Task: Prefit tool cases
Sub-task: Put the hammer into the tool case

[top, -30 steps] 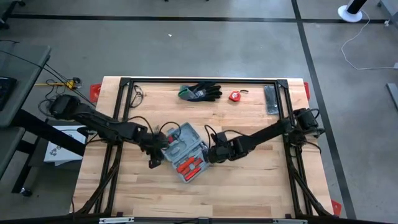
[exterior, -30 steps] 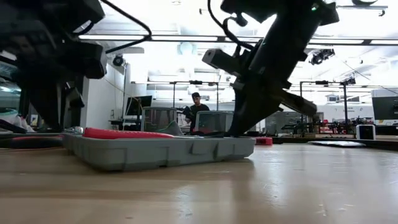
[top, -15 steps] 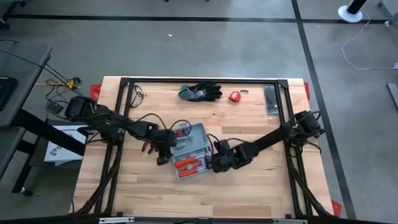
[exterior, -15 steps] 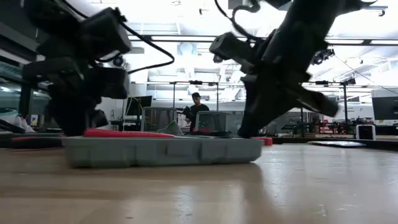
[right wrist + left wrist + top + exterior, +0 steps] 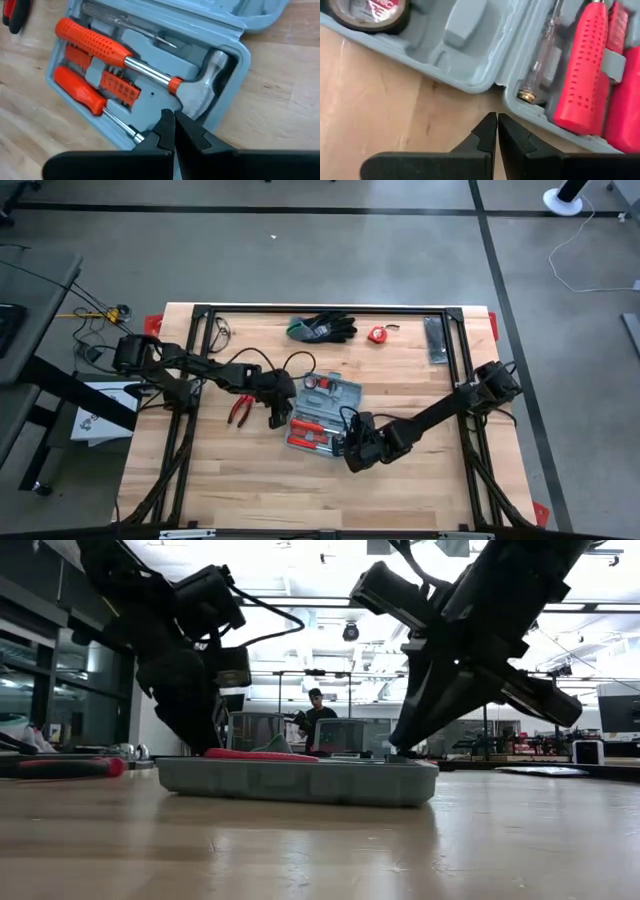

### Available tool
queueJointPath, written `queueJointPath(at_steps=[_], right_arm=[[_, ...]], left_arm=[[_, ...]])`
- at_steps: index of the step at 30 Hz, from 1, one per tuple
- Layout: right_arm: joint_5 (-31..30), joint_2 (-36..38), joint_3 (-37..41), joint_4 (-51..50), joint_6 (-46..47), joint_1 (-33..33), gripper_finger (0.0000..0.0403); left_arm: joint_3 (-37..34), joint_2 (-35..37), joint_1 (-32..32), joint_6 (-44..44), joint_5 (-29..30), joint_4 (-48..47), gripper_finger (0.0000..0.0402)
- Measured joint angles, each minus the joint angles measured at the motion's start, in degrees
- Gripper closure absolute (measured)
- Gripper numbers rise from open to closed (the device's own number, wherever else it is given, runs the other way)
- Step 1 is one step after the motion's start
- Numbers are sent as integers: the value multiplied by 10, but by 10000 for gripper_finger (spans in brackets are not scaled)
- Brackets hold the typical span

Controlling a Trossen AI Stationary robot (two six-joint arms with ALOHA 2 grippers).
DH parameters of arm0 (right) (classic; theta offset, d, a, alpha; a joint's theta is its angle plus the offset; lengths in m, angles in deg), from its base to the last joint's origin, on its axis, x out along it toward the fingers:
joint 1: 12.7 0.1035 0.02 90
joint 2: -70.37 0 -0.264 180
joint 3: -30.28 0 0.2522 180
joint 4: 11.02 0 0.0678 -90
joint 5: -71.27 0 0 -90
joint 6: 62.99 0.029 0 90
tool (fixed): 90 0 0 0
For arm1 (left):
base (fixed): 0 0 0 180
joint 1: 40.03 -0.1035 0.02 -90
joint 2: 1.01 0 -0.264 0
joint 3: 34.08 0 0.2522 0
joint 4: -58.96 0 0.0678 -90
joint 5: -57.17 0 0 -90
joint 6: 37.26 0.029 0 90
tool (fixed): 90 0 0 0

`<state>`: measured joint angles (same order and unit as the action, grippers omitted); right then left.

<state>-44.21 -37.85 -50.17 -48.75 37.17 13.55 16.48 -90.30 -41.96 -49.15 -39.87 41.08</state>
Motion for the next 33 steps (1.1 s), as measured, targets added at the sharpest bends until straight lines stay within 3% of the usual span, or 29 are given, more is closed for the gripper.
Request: queueJointPath(at_steps=[8,16,33], right_arm=[[22,0,0,18,-49,-29,403],[96,0,0,27,-147,-77,403],[125,0,0,2,-168,-76,403]], left_arm=[[0,0,14,-5,-38,-1,391],[0,-1,24,-9,-43,24,391],[0,-1,23,-10,-41,28,390]])
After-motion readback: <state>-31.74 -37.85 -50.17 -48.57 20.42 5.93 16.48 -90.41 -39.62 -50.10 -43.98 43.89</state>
